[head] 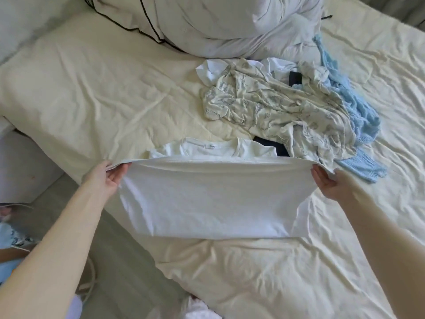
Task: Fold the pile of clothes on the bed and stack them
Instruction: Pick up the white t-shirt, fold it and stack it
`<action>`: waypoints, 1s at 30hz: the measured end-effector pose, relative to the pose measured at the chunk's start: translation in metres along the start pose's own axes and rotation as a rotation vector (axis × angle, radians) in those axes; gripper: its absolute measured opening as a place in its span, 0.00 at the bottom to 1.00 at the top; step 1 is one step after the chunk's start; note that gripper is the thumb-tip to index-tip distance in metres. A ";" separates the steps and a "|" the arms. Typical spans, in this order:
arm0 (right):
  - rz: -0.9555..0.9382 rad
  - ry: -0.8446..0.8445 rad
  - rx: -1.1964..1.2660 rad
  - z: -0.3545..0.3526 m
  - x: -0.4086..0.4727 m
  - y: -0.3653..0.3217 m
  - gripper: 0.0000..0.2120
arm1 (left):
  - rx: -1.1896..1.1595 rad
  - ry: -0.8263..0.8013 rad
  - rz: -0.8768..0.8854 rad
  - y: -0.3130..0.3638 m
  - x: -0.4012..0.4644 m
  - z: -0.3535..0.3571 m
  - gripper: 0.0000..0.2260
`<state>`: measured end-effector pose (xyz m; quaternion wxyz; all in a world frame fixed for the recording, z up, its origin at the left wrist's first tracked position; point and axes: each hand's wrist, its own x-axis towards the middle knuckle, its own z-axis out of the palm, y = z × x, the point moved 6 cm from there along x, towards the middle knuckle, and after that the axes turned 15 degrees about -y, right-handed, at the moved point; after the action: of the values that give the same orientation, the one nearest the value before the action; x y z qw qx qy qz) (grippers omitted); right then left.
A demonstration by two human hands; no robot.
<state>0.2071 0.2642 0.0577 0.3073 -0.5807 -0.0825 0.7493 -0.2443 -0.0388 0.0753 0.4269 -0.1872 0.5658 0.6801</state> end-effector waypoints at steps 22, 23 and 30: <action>0.210 0.342 -0.327 -0.119 0.031 0.156 0.15 | 0.467 0.226 -0.326 -0.158 0.042 -0.109 0.13; 0.249 0.281 -0.179 -0.117 0.033 0.163 0.15 | 0.364 0.205 -0.404 -0.168 0.041 -0.109 0.16; 0.134 0.191 0.143 -0.097 0.054 0.143 0.08 | 0.018 0.214 -0.262 -0.169 0.044 -0.103 0.14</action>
<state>0.2367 0.1571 -0.0853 0.3037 -0.6301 0.0398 0.7136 -0.1588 -0.1196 -0.0898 0.4510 -0.3267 0.5850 0.5896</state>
